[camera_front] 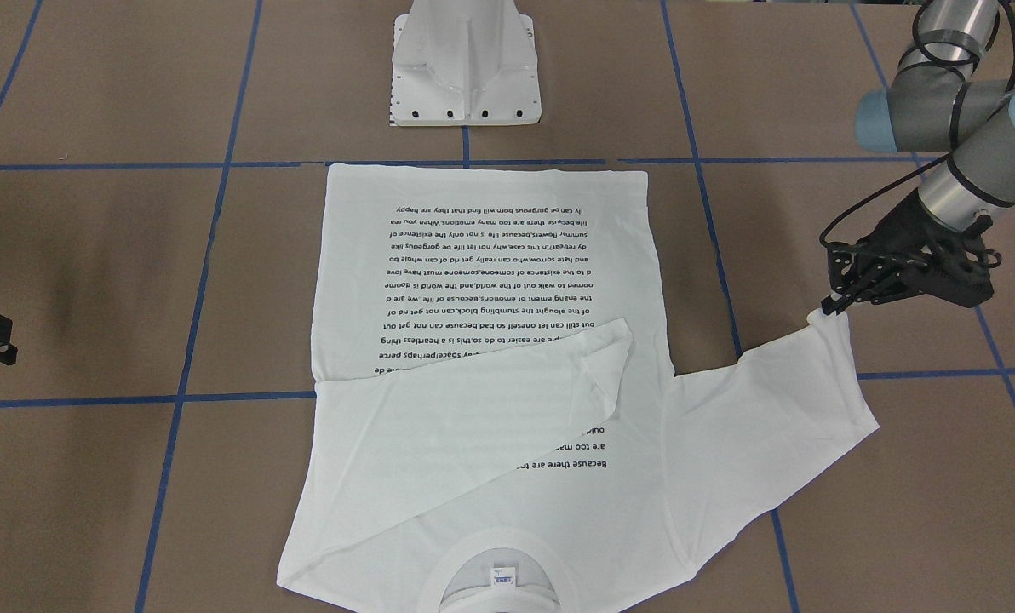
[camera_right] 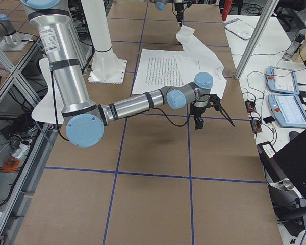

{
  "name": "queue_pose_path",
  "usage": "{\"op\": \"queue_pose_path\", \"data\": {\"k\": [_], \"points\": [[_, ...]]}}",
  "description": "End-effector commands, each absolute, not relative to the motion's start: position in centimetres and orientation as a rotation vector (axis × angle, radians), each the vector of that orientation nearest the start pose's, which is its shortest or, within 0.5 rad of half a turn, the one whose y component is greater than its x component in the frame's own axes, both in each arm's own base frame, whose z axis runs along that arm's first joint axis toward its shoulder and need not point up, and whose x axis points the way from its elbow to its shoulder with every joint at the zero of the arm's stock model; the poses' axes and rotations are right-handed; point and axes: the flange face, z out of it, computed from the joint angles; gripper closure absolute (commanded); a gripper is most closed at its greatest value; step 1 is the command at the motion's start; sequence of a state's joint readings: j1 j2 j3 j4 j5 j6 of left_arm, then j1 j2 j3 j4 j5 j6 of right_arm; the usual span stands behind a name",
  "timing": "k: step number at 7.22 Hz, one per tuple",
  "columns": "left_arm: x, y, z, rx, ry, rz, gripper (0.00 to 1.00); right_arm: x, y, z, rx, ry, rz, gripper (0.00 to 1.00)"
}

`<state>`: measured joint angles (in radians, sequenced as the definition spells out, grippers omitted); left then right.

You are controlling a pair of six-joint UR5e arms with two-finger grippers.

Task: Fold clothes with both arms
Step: 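Grasp the sleeve cuff with the left gripper and fold it across the chest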

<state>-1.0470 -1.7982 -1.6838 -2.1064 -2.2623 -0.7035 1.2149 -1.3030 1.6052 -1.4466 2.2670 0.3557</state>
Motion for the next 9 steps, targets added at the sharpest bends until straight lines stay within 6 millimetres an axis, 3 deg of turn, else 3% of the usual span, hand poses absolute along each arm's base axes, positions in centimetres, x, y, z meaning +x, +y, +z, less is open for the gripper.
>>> {"op": "queue_pose_path", "data": {"k": [1, 2, 5, 7, 9], "points": [[31.0, -56.0, 30.4, 0.194, 1.095, 0.019, 1.0, -14.7, -59.5, 48.3, 0.146, -0.786, -0.149, 0.0], [34.6, -55.9, 26.1, 0.136, 1.145, -0.038, 1.0, -14.7, -59.6, 48.3, 0.146, -0.786, -0.149, 0.0], [41.3, -55.7, 16.4, 0.0, 1.244, -0.165, 1.0, -14.8, -59.6, 48.5, 0.142, -0.784, -0.147, 0.0], [44.5, -57.2, 13.1, -0.004, 1.241, -0.199, 1.0, -14.8, -59.7, 48.6, 0.139, -0.782, -0.146, 0.0], [47.9, -56.4, 12.6, 0.002, 1.257, -0.167, 1.0, -14.8, -59.7, 48.5, 0.141, -0.782, -0.147, 0.0]]}}
